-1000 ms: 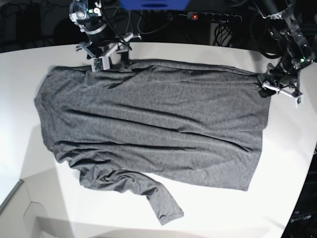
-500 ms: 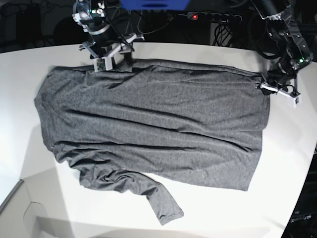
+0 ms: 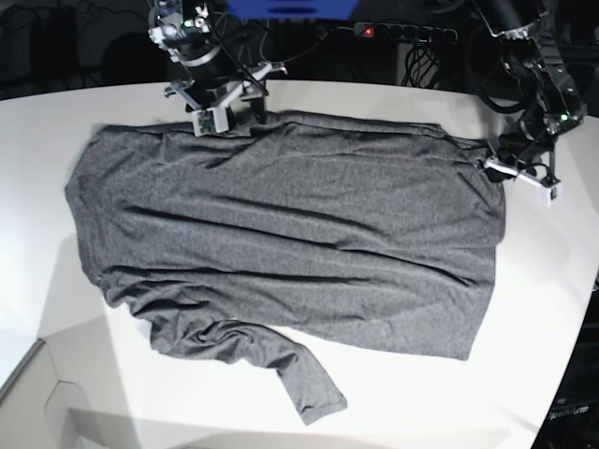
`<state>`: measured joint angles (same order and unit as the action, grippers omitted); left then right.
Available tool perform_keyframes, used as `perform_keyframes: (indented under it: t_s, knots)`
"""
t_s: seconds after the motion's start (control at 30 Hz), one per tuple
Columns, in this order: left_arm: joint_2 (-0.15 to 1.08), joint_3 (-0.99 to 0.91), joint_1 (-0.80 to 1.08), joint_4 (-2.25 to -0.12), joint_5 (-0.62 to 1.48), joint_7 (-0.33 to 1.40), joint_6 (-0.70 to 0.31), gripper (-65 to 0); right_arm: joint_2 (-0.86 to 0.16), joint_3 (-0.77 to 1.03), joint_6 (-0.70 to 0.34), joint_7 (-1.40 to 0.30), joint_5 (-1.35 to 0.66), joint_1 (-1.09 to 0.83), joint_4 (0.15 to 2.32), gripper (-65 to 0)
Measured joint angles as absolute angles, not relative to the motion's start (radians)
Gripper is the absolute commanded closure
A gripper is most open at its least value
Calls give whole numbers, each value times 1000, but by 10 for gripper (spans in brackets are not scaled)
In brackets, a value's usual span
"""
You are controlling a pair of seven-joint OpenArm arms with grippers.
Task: Layout the t-shirt on the table in an organized manner, then fold the t-shirt properly
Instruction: 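Hold the shirt edge with both grippers and drag it away from the hem, then pull the held edge with both grippers apart to smooth the shirt body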
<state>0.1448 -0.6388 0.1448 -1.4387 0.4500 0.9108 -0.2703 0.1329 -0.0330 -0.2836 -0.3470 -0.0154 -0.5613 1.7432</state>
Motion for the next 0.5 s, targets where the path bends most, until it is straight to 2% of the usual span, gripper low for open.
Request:
perform_keyframes:
  t_s: [0.17, 0.3, 0.4, 0.5]
  knots:
    - [148, -640, 147, -1440, 456, 911, -271, 0, 113, -14, -284, -352, -16, -570, 1745, 0]
    - [149, -643, 149, -1446, 453, 927, -286, 0, 111, -12, -282, -359, -13, -621, 1801, 0]
    - [146, -690, 153, -1444, 455, 955, -392, 0, 111, -16, -281, -361, -11, -674, 1888, 0]
    - [145, -735, 152, -1444, 455, 996, -441, 0, 111, -17, -283, -353, -14, -705, 1959, 0]
